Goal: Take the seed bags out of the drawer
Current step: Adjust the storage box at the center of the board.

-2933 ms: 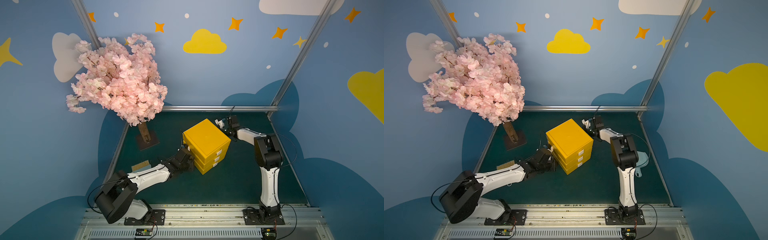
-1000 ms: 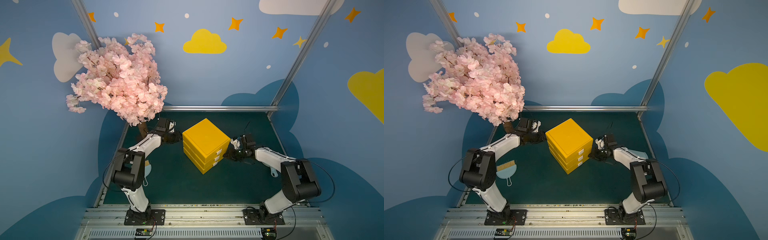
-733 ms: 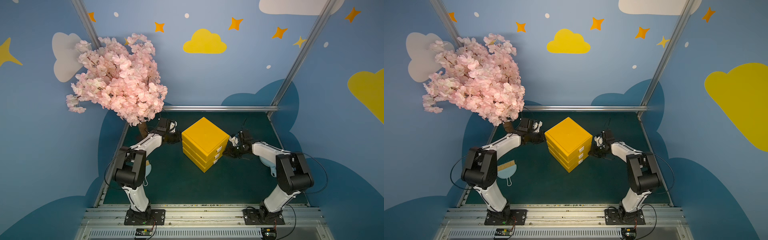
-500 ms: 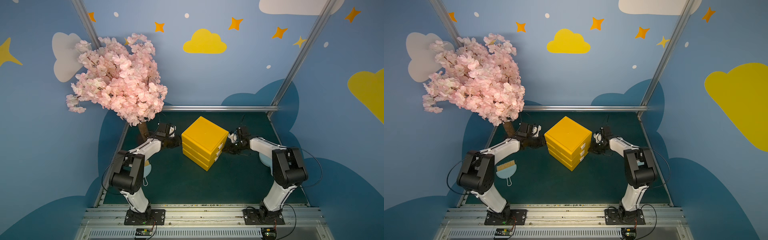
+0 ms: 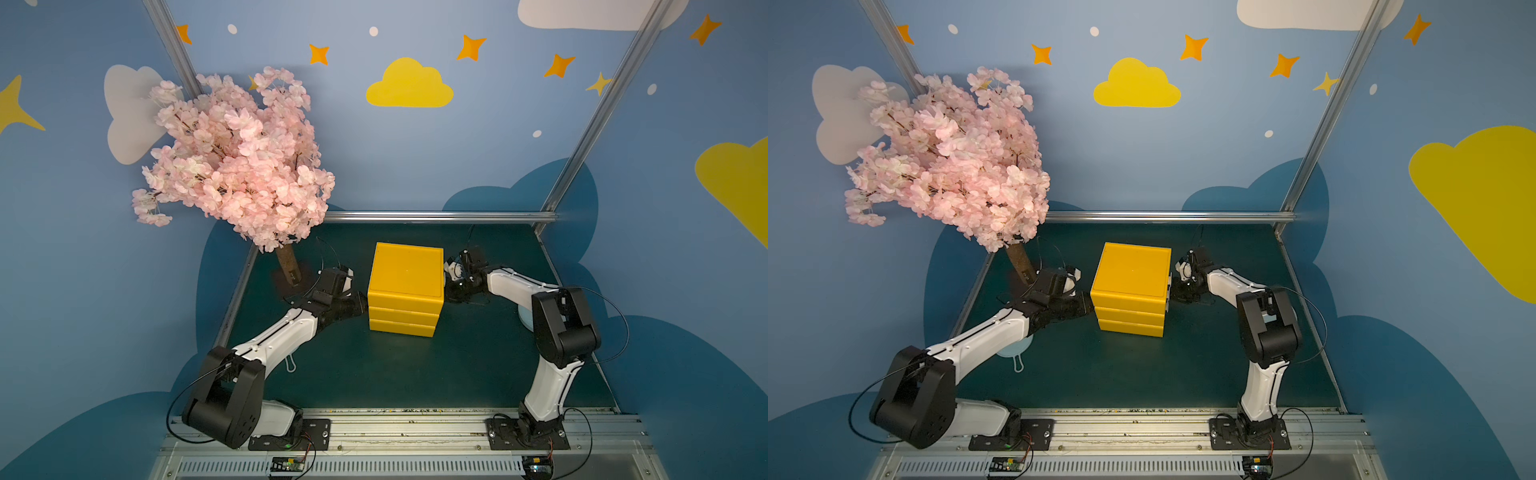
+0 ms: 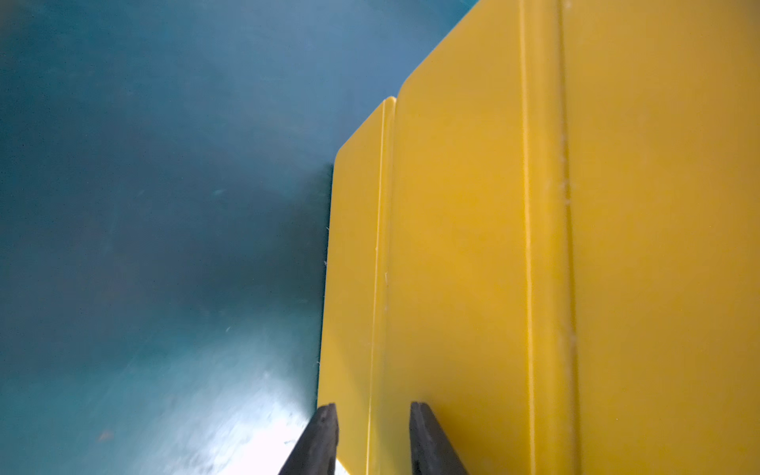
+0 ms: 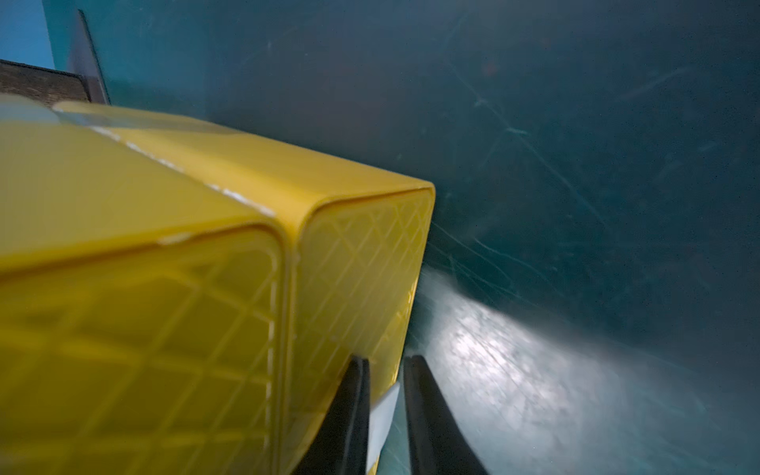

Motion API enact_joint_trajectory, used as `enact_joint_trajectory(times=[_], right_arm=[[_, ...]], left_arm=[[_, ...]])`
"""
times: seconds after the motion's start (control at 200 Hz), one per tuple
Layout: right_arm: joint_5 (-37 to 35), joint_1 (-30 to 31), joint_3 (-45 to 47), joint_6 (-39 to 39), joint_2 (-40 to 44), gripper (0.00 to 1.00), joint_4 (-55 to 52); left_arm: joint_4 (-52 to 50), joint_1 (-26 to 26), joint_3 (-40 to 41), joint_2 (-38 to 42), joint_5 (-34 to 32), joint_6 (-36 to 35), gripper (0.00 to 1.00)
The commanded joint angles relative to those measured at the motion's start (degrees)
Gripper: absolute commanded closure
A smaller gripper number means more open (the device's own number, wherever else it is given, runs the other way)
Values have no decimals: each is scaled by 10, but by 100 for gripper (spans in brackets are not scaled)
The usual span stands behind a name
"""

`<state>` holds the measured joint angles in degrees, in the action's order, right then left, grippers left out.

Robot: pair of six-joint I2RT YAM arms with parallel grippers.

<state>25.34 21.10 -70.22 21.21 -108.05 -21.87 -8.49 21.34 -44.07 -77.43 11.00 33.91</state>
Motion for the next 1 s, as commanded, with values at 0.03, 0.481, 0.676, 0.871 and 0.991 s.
enact_joint_trajectory(times=[0.03,0.481,0.676,0.871,0.991], right_arm=[[38,46,-11,28,-11,78,13],[-2,99,28,137,-11,73,64],[9,45,83,136,36,68,80],[8,22,163,110,113,66,74],[12,43,221,105,158,68,83]], left_arm=[[-42,9,16,56,-25,5,63],[-176,-1,19,185,-118,-15,60],[-173,-46,11,188,-106,-20,57],[-138,-61,-33,123,-86,-29,59],[-125,-64,-67,81,-82,-34,60]])
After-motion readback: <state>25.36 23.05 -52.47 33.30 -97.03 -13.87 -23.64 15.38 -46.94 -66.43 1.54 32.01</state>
